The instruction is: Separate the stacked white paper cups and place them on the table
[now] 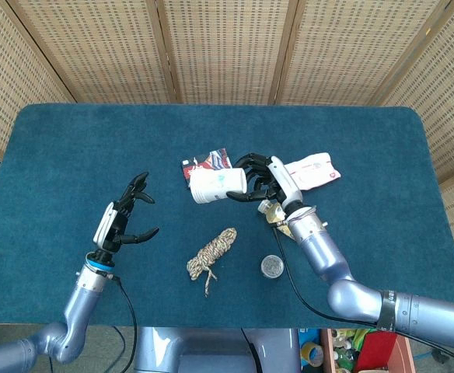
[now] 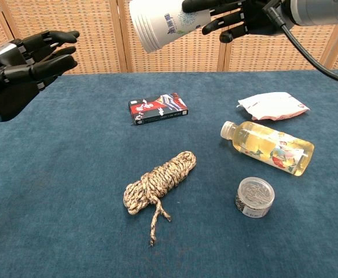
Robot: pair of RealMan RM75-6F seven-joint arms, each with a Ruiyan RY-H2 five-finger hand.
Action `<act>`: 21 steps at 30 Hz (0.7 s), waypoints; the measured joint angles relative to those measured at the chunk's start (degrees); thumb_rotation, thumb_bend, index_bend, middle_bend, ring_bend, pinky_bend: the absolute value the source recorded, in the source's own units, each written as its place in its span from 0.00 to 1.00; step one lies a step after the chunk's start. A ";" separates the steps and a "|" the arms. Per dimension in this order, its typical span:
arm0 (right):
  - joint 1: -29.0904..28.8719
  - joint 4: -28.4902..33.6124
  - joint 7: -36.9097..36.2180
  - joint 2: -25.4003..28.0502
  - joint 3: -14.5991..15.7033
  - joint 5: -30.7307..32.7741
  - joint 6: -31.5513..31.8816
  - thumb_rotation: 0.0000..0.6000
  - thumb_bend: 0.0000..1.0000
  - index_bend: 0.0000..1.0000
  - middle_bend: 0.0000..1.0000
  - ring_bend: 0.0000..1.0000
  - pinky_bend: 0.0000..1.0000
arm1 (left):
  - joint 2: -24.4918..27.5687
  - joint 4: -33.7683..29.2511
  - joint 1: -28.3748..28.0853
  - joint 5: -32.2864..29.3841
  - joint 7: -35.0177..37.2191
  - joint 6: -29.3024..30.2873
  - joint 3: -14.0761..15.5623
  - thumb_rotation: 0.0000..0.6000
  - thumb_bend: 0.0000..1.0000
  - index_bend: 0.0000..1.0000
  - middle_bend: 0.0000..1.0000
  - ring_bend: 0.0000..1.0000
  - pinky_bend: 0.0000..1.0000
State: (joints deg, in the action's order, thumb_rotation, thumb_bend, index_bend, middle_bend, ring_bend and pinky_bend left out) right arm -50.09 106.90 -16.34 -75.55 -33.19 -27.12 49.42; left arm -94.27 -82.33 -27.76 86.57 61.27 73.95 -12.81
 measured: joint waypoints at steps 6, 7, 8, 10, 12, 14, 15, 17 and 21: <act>-0.27 -0.49 -0.07 -0.26 0.49 0.03 -0.23 1.00 0.30 0.75 0.66 0.57 0.80 | -1.29 1.51 -1.77 -1.93 -0.40 -1.13 -1.79 1.00 0.20 0.47 0.11 0.00 0.00; -0.28 -0.52 -0.10 -0.28 0.54 0.03 -0.24 1.00 0.30 0.75 0.66 0.57 0.80 | -1.47 1.73 -2.16 -2.23 -0.47 -1.46 -2.10 1.00 0.20 0.47 0.11 0.00 0.00; -0.30 -0.60 -0.10 -0.29 0.57 0.02 -0.24 1.00 0.30 0.75 0.66 0.57 0.80 | -1.58 1.86 -2.45 -2.41 -0.49 -1.75 -2.26 1.00 0.20 0.47 0.12 0.00 0.00; -0.33 -0.71 -0.17 -0.28 0.63 0.03 -0.23 1.00 0.30 0.75 0.66 0.57 0.80 | -1.84 2.10 -3.04 -2.71 -0.56 -2.22 -2.52 1.00 0.20 0.47 0.12 0.00 0.00; -0.32 -0.79 -0.23 -0.23 0.70 0.03 -0.23 1.00 0.30 0.75 0.66 0.57 0.80 | -2.13 2.30 -3.43 -2.81 -0.97 -2.41 -2.65 1.00 0.21 0.47 0.12 0.00 0.00; -0.27 -0.75 -0.32 -0.16 0.70 0.02 -0.24 1.00 0.30 0.75 0.66 0.57 0.80 | -2.43 2.43 -4.00 -3.09 -1.22 -2.89 -2.87 1.00 0.24 0.48 0.13 0.00 0.00; -0.24 -0.72 -0.35 -0.11 0.72 0.00 -0.22 1.00 0.30 0.75 0.66 0.57 0.80 | -2.52 2.48 -4.23 -3.24 -1.29 -3.12 -2.99 1.00 0.26 0.48 0.13 0.00 0.00; -0.19 -0.71 -0.35 -0.05 0.81 -0.08 -0.16 1.00 0.30 0.75 0.66 0.57 0.80 | -2.70 2.60 -4.76 -3.55 -1.44 -3.73 -3.22 1.00 0.28 0.48 0.13 0.00 0.00; -0.23 -0.72 -0.43 0.00 0.86 -0.16 -0.34 1.00 0.30 0.75 0.66 0.57 0.80 | -3.18 3.03 -5.72 -4.16 -1.78 -4.67 -3.59 1.00 0.30 0.48 0.13 0.00 0.00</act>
State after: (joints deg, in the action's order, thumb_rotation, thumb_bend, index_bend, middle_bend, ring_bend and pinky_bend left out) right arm -50.31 106.18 -16.77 -75.55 -32.33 -27.28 49.08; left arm -97.46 -79.30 -33.48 82.41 59.49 69.28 -16.41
